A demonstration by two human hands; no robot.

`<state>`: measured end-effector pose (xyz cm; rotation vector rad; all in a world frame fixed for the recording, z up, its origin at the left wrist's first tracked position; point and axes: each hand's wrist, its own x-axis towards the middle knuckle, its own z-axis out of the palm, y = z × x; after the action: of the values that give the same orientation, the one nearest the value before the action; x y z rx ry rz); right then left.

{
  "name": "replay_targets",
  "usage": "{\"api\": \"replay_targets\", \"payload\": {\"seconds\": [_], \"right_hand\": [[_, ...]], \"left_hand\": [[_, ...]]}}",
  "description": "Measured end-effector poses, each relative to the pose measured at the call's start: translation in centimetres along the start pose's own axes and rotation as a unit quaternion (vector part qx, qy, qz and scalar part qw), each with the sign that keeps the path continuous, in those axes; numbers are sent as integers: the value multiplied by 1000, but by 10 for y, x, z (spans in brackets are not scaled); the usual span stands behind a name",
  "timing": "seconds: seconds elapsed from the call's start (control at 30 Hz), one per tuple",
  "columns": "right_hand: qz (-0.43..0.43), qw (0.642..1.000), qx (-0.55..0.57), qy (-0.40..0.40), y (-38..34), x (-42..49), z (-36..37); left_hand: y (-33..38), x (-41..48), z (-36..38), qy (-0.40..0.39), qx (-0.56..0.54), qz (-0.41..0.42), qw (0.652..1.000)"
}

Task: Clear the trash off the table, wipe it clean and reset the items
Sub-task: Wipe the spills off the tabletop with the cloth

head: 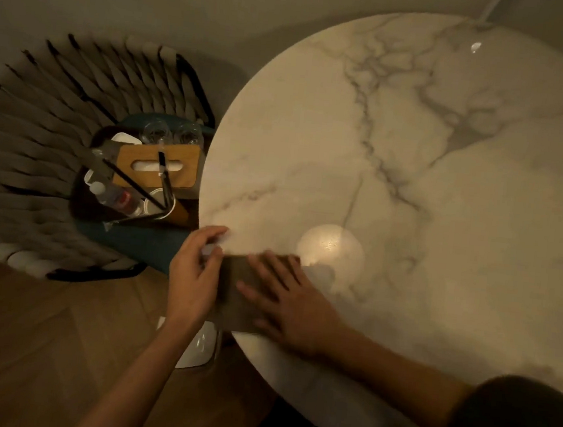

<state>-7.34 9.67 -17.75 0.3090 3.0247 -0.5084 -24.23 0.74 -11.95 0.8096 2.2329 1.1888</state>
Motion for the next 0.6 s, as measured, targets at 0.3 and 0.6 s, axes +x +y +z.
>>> {"api": "replay_targets", "payload": {"seconds": [0.3,0.6], "right_hand": [[201,979,-15,-37,34,-210,-6],[299,953,27,-50,7,-310,-13]], "left_hand": [[33,-148,79,-192,25,-69,979],[82,-202,152,-233,91,-97,963]]}}
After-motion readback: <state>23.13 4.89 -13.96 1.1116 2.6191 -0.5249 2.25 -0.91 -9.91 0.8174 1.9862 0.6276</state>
